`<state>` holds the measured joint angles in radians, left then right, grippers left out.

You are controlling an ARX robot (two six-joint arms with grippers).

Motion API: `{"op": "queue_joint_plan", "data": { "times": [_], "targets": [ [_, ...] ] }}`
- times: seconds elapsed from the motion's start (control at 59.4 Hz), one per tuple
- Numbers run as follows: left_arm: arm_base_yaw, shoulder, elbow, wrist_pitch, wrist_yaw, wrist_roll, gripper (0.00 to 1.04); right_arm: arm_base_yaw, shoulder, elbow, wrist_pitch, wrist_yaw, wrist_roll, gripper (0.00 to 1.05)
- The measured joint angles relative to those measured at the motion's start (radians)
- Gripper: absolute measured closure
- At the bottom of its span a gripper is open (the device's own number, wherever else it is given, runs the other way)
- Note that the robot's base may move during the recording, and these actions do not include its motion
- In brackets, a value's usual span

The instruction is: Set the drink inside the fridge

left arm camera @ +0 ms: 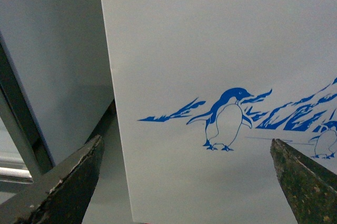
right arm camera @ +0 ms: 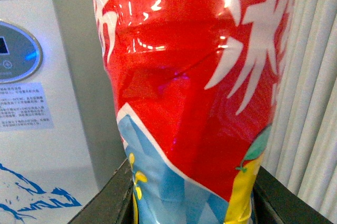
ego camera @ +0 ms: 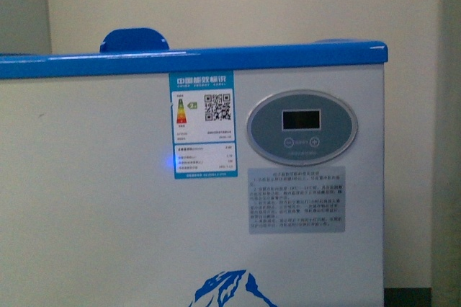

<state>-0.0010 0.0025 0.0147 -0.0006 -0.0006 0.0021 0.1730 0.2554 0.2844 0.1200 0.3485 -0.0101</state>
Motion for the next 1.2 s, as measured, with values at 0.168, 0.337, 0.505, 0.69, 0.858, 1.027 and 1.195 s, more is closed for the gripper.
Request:
{"op": "queue_joint_plan", "data": {
  "times": [0.168,0.337,0.505,0.69,0.858,1.027,1.195],
  "targets": [
    [0.0,0.0,0.0,0.0,0.0,0.0,0.08,0.0,0.0,0.0,0.0,0.0,-0.003,0.65],
    [0.0,0.0,0.0,0.0,0.0,0.0,0.08,0.0,0.0,0.0,0.0,0.0,-0.005,0.65],
    [0.0,0.0,0.0,0.0,0.0,0.0,0.08,0.0,0.0,0.0,0.0,0.0,-0.005,0.65],
    [0.0,0.0,0.0,0.0,0.0,0.0,0.08,0.0,0.0,0.0,0.0,0.0,-0.005,0.65],
    [0.0,0.0,0.0,0.0,0.0,0.0,0.08,0.0,0.001,0.0,0.0,0.0,-0.005,0.65],
    [0.0,0.0,0.0,0.0,0.0,0.0,0.08,0.0,0.0,0.001,0.0,0.0,-0.005,0.65],
    [0.076,0.17,0.068,-0.095,0.194,-0.211,0.08,0.0,0.001,0.001,0.0,0.0,-0.005,0.65]
  ]
}}
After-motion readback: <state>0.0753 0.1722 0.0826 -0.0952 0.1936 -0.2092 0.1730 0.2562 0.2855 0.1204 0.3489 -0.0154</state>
